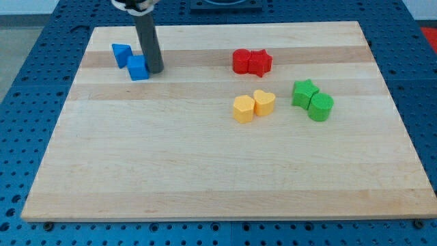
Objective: Point your arm towards center
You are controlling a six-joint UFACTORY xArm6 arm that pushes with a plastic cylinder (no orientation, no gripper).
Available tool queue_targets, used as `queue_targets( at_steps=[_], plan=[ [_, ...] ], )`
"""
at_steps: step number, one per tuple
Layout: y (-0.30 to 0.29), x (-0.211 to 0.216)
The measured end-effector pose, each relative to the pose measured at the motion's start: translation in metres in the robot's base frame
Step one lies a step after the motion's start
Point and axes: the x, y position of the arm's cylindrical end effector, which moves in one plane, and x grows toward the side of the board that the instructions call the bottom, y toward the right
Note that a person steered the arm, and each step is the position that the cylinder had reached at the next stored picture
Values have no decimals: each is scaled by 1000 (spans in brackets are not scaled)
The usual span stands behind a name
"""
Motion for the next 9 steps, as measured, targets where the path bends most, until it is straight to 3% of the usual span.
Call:
queue_targets(
  at_steps=[2, 4, 5, 6, 9],
  plan=[
    [-31, -14],
    [5, 24],
    [11, 24],
    [67, 27],
    [117, 28]
  ],
)
